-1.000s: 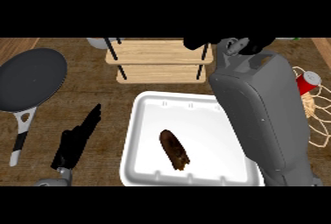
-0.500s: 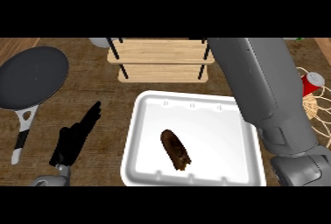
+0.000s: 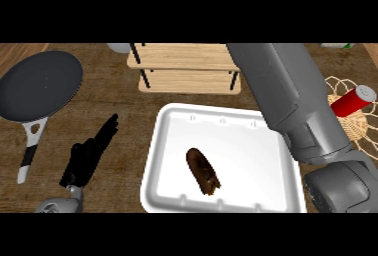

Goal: Pick the cupcake from the tray and place it in the tiered shelf

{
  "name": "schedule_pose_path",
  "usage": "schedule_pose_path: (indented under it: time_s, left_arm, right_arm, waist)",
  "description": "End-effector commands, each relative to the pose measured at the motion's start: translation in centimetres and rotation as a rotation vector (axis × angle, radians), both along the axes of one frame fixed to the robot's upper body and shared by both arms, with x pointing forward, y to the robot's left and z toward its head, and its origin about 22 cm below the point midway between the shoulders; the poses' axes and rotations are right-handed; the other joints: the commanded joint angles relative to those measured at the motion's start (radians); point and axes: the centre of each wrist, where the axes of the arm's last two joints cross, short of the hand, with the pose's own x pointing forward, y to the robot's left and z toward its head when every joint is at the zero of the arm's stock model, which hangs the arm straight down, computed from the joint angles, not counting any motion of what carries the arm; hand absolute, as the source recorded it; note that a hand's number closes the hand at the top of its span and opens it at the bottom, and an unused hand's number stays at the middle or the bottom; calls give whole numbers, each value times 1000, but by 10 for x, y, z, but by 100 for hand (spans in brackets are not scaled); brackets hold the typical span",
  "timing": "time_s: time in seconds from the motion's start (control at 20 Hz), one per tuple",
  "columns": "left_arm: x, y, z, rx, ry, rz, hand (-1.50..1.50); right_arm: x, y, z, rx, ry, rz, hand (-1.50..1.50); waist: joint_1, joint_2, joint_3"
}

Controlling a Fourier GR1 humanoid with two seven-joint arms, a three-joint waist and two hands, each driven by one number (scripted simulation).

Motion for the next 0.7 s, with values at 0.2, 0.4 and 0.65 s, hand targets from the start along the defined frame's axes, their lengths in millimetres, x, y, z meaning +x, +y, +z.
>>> schedule_pose_path:
  time_s: [0.2,0.4,0.65]
  left_arm:
    - [6,-5,3,12,-18,-38,0]
    - [2,-10,-6,9,-8,-33,0]
    - [-1,-13,-4,-10,0,-34,0]
  right_arm:
    - [6,-18,-17,663,12,10,-150]
    - [9,-25,-31,817,-122,4,-150]
    - [8,-23,-21,817,-359,-64,-150]
  waist:
    - [26,22,3]
    - [41,20,1]
    - [21,11,0]
